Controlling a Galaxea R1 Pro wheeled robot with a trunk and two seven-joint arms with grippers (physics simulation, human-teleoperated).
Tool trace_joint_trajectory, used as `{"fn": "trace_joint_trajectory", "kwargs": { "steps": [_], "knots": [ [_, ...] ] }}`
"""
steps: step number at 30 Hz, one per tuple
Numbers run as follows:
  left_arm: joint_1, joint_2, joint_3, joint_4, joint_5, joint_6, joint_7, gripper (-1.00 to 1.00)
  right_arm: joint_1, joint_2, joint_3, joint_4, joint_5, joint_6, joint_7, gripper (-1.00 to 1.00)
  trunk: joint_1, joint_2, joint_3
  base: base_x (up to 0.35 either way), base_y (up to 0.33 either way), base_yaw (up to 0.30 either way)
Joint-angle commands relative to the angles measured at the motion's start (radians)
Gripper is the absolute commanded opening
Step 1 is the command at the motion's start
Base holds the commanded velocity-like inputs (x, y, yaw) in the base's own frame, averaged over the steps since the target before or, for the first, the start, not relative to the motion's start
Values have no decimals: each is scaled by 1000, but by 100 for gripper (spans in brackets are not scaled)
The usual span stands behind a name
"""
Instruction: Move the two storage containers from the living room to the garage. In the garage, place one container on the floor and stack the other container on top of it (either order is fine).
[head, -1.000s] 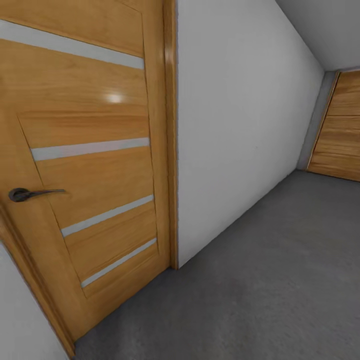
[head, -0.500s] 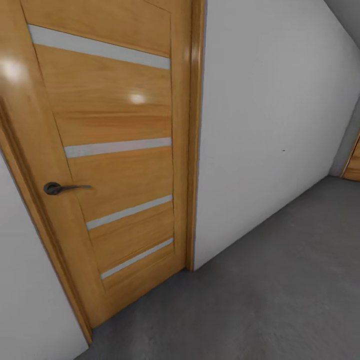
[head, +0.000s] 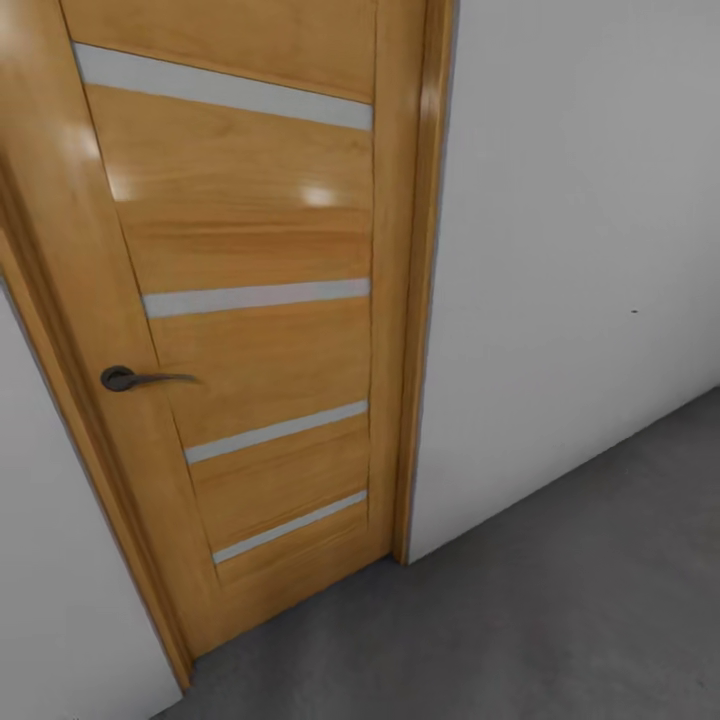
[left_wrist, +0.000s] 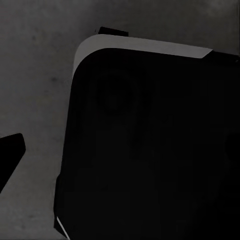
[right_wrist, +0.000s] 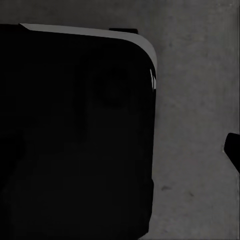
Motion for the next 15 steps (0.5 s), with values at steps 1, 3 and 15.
{"fn": "trace_joint_trajectory", "kwargs": {
  "steps": [1, 3, 15],
  "knots": [
    [0, 0, 1, -1, 6, -1, 1, 100, 0, 0, 1, 0, 1, -3, 0, 100, 0, 0, -1, 244, -227, 273],
    [0, 0, 0, -1, 6, -1, 1, 100, 0, 0, 1, 0, 1, -3, 0, 100, 0, 0, -1, 244, -227, 273],
    [0, 1, 1, 0, 6, 0, 2, 100, 0, 0, 1, 0, 1, -3, -2, 100, 0, 0, -1, 288, -171, 273]
  ]
}}
